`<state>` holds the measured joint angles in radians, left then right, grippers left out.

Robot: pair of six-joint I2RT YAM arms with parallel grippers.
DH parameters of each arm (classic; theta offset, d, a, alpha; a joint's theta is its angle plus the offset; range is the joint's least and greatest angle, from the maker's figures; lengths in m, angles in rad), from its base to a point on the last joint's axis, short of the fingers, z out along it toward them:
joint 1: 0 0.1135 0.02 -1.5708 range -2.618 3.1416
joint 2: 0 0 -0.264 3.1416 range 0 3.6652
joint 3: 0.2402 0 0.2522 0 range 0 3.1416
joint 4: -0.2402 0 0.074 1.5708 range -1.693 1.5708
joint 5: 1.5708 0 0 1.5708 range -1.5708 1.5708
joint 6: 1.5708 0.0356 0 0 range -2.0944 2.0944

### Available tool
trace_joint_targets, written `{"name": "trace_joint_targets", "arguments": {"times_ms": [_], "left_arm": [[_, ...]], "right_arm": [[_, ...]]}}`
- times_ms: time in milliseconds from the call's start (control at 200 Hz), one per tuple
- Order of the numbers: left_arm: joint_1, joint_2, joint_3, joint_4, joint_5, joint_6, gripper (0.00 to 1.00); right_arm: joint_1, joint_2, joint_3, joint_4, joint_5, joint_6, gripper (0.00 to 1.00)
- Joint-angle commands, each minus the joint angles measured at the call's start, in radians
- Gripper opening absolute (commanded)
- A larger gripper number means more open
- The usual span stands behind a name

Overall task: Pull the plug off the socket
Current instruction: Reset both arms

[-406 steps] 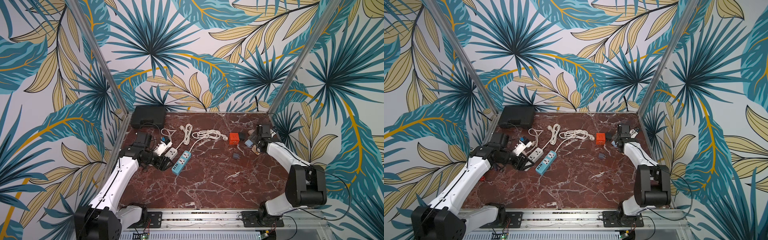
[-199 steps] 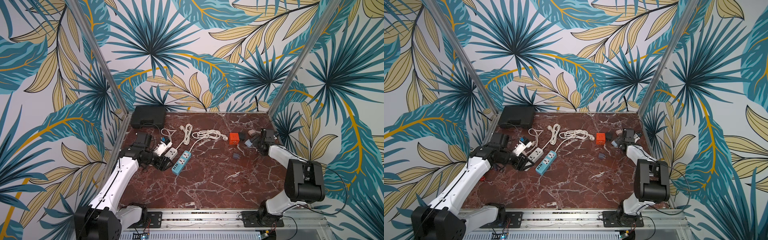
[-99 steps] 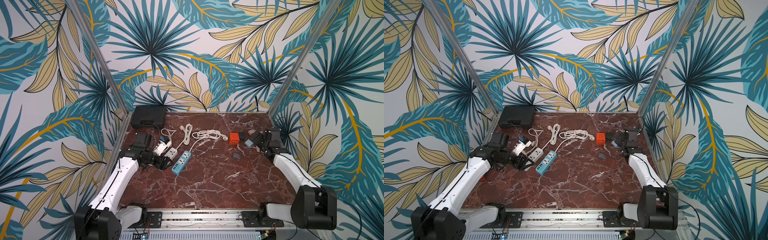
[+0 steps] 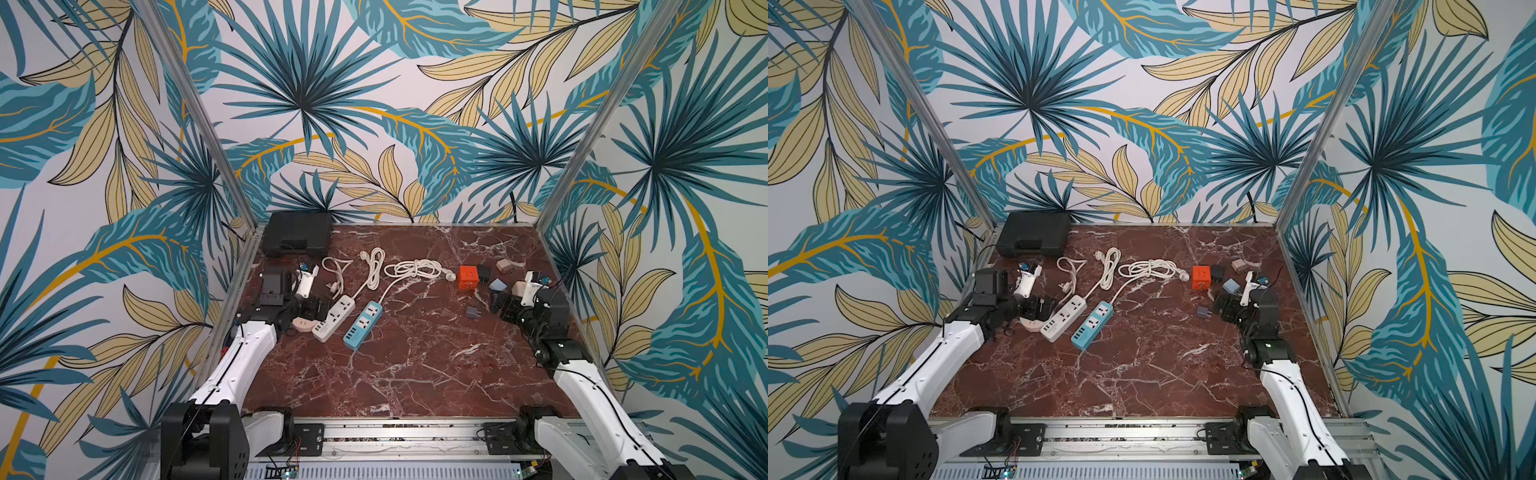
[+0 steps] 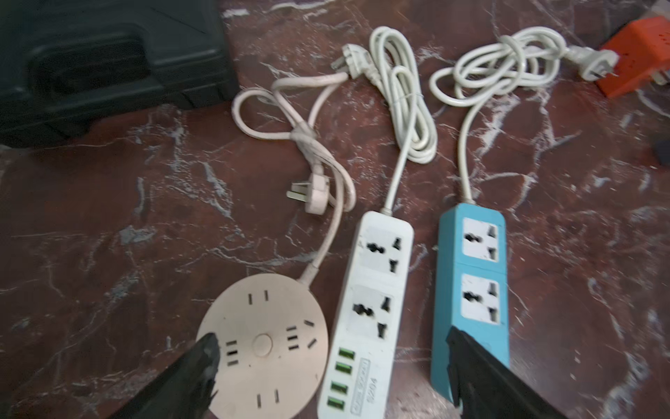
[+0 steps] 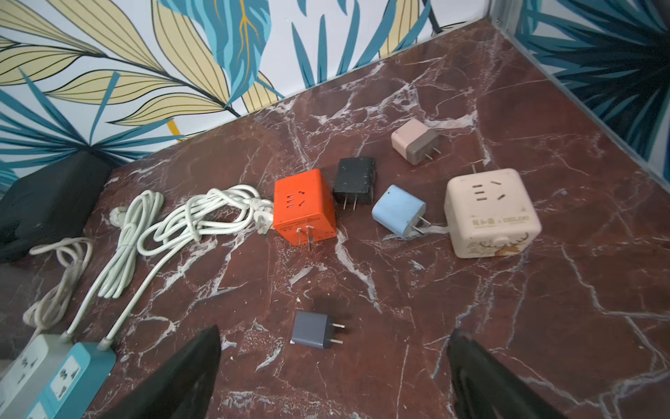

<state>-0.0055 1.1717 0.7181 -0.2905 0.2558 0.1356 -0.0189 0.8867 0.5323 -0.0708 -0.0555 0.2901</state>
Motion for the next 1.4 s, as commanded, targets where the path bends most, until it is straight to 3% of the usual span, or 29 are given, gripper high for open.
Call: {"name": "trace_joint_targets", "arguments": {"times_ms": [0, 245, 316, 456, 526, 641, 746, 861, 1002, 1202, 1312, 1397], "left_arm": [[0.009, -0.007, -0.149, 0.416, -0.077, -0.017, 1.00], [0.009, 0.082, -0.467, 1.127, -0.100, -0.031, 1.00], [0.009, 0.158, -0.489, 1.282, -0.115, -0.042, 1.00], [0.018, 0.304, -0.457, 1.335, -0.105, -0.064, 1.00], [0.019, 0.442, -0.477, 1.578, -0.144, -0.086, 1.00], [0.020, 0.330, -0.438, 1.328, -0.168, -0.094, 1.00], [0.021, 0.413, -0.412, 1.417, -0.196, -0.101, 1.00], [0.021, 0.377, -0.362, 1.262, -0.229, -0.115, 1.00], [0.022, 0.395, -0.349, 1.269, -0.304, -0.141, 1.00], [0.022, 0.395, -0.348, 1.267, -0.292, -0.136, 1.00], [0.022, 0.395, -0.348, 1.268, -0.291, -0.137, 1.00], [0.022, 0.395, -0.348, 1.268, -0.292, -0.137, 1.00]], "right_arm": [[0.007, 0.001, -0.020, 0.091, -0.041, -0.047, 1.00], [0.007, -0.012, -0.009, 0.080, 0.009, -0.082, 1.00], [0.007, -0.011, -0.009, 0.081, 0.015, -0.088, 1.00], [0.007, 0.005, -0.006, 0.086, 0.041, -0.085, 1.00], [0.007, 0.012, -0.005, 0.088, 0.081, -0.066, 0.99], [0.007, 0.018, -0.023, 0.134, 0.099, -0.065, 1.00], [0.007, 0.040, -0.056, 0.226, 0.085, -0.094, 1.00], [0.007, 0.099, -0.041, 0.252, 0.026, -0.130, 1.00], [0.007, 0.221, 0.004, 0.272, -0.070, -0.188, 1.00], [0.002, 0.350, -0.076, 0.598, -0.093, -0.302, 1.00], [-0.001, 0.437, -0.065, 0.654, -0.111, -0.311, 1.00], [-0.008, 0.516, -0.120, 0.825, -0.096, -0.297, 1.00]]}}
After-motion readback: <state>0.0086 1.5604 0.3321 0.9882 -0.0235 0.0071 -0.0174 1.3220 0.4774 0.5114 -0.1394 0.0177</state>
